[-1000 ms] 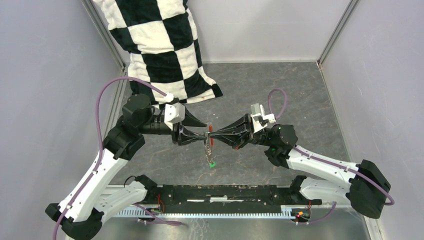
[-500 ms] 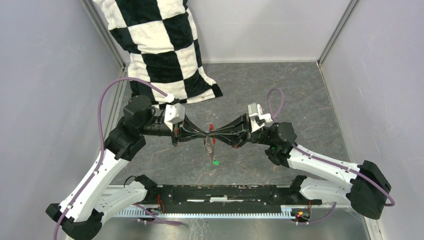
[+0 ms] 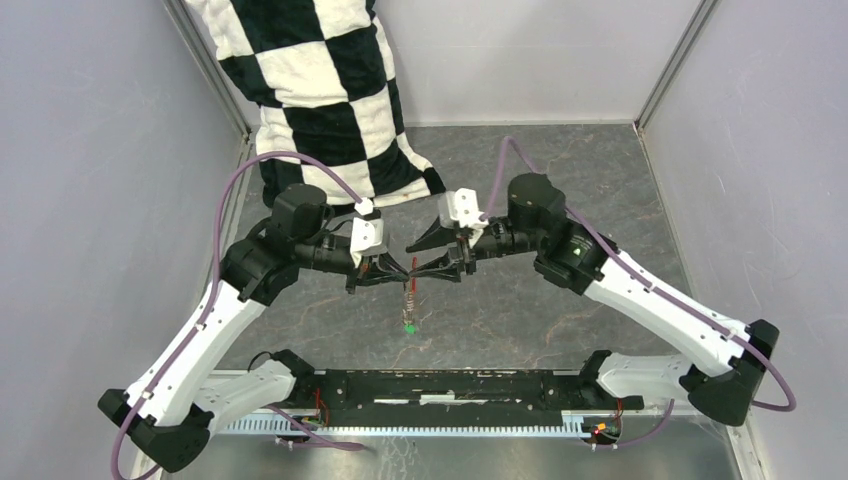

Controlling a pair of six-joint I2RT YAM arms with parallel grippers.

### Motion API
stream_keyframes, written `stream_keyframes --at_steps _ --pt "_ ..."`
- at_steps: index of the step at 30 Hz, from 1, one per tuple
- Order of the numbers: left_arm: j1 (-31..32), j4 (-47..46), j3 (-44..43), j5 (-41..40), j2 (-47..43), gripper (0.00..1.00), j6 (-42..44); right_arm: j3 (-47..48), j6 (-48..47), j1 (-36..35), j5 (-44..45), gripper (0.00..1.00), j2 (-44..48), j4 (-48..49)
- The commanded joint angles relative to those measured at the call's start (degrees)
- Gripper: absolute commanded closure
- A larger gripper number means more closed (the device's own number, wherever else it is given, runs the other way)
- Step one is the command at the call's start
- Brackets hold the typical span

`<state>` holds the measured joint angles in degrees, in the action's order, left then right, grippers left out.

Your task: Put the keys on the keyring

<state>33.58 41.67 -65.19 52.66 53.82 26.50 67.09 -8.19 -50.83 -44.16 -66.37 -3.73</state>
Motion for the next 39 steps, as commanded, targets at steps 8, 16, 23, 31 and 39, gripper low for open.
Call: stream_keyframes --at_steps 8,16,23,31,39 --pt "0.24 8.27 -7.22 -0.92 3.49 0.98 13.08 11.76 -13.16 0.01 -1.58 0.59 -7.66 -23.92" --pt "0.17 8.23 -6.86 -0.74 3.98 0.98 13.24 17.15 -15.31 -0.36 -1.80 0.64 -11.07 -27.33" --pt "0.23 8.24 -6.88 -0.71 3.92 0.98 13.65 19.07 -16.00 -0.70 -0.17 0.68 -12.79 -30.49" --pt "0.21 8.25 -6.44 -0.82 3.53 0.98 14.01 21.87 -16.20 -1.67 0.74 0.65 -14.71 -34.07" --pt "0.24 8.37 -6.31 -0.89 3.20 0.98 14.10 23.55 -15.80 -2.16 1.27 0.70 -15.47 -35.36"
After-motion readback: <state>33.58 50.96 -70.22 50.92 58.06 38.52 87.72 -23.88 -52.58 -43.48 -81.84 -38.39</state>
